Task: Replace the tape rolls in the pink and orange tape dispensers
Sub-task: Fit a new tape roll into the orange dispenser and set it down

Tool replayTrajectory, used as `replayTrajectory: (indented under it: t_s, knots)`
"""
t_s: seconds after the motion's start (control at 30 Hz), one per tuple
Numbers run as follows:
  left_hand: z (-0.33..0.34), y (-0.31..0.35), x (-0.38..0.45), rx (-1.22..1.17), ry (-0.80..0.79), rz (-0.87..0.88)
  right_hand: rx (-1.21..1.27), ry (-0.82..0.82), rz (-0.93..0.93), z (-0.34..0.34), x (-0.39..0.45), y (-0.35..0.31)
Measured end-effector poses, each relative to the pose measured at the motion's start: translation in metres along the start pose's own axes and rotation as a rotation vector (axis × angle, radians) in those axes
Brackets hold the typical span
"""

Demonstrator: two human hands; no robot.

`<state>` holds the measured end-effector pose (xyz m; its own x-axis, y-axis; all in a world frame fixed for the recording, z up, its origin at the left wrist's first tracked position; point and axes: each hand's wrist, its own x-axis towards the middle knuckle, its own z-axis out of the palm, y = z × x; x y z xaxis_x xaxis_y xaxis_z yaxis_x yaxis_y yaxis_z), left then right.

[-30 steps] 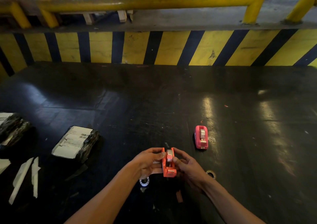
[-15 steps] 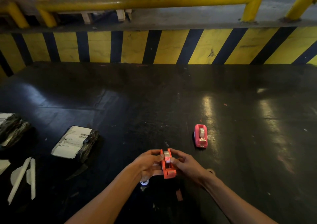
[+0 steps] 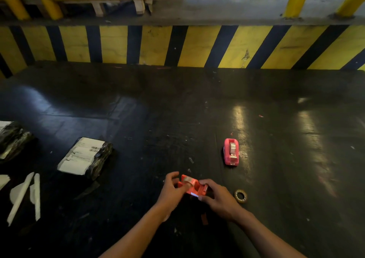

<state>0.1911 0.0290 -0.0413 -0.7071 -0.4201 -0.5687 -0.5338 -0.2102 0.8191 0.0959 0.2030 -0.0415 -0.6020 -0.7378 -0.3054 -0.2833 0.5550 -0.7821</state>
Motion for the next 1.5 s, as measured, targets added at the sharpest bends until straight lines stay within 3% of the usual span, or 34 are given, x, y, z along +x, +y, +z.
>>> replayTrajectory:
  t_s: [0.1,0.17,0.37,0.7,0.87,1.1,1.23,1.5]
  knots:
    - [-0.009,-0.007,0.000,0.559,-0.173,0.204,-0.105,-0.071,-0.012,-0.007,0.002,0.007]
    - [-0.008,-0.009,0.001,0.804,-0.183,0.291,-0.184,-0.126,-0.005,-0.010,0.004,0.011]
    - [-0.002,-0.006,0.004,1.019,-0.113,0.394,-0.267,-0.093,0.006,-0.008,0.002,0.027]
    - [-0.001,-0.008,0.002,1.058,-0.070,0.473,-0.215,0.094,-0.006,0.000,0.008,0.008]
    - [-0.001,-0.007,0.002,1.066,-0.035,0.487,-0.334,0.018,0.147,0.010,0.014,-0.012]
    - [-0.001,-0.006,0.001,1.067,-0.039,0.484,-0.100,0.120,0.261,0.019,0.019,-0.015]
    - [-0.003,-0.007,0.000,1.056,-0.056,0.484,0.091,0.088,0.294,0.019,0.020,-0.017]
    - [-0.003,-0.006,0.000,1.067,-0.042,0.482,0.016,0.195,0.292,-0.002,0.009,-0.005]
